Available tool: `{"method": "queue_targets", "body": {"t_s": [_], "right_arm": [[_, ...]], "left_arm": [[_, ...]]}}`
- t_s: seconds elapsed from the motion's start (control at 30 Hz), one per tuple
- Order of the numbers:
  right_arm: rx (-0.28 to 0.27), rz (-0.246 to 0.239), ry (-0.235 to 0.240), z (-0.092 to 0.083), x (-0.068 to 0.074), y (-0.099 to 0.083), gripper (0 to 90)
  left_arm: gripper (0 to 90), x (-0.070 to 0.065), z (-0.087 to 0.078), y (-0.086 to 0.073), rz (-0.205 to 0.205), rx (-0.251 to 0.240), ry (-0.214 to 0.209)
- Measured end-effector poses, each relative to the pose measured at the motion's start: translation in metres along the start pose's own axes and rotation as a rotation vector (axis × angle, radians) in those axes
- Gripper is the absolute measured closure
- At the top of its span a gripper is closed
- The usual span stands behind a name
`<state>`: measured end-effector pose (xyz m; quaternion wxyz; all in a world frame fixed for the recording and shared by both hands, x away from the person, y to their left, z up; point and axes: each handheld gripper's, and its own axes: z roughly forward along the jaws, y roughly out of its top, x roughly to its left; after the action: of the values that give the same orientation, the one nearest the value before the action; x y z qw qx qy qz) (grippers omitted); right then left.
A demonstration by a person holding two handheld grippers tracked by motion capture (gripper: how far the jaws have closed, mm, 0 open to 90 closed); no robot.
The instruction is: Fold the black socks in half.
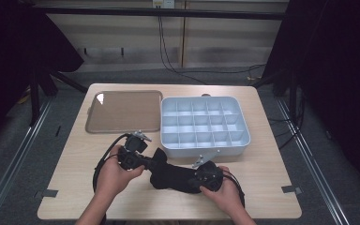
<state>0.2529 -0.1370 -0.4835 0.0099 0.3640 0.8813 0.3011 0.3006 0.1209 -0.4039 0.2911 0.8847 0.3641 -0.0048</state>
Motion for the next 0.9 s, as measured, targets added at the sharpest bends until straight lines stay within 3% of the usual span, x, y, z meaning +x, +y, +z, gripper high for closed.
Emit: {"method": "queue_targets", "body": {"t_s": [0.2, 0.43, 0.63, 0.9], "right_arm": [[0.005, 0.004, 0.004, -0.005, 0.000, -0.002, 90.0], [-0.001, -0.004, -0.009, -0.023, -0.005, -0.008, 90.0], [0.047, -0.014, -0.020, -0.014, -0.005, -0.012, 90.0], [0.033, -0.005, -0.009, -0.007, -0.004, -0.005, 90.0]], "left_arm": [[78.7, 0.006, -0.003, -0.003, -0.004, 0.001, 0.019], [78.7, 0.007, -0.002, -0.004, -0.010, 0.006, 0.024], [78.7, 0.002, 0.000, 0.001, 0.002, 0.009, -0.003], [78.7, -0.011, 0.005, 0.006, 0.029, 0.013, -0.015]]}}
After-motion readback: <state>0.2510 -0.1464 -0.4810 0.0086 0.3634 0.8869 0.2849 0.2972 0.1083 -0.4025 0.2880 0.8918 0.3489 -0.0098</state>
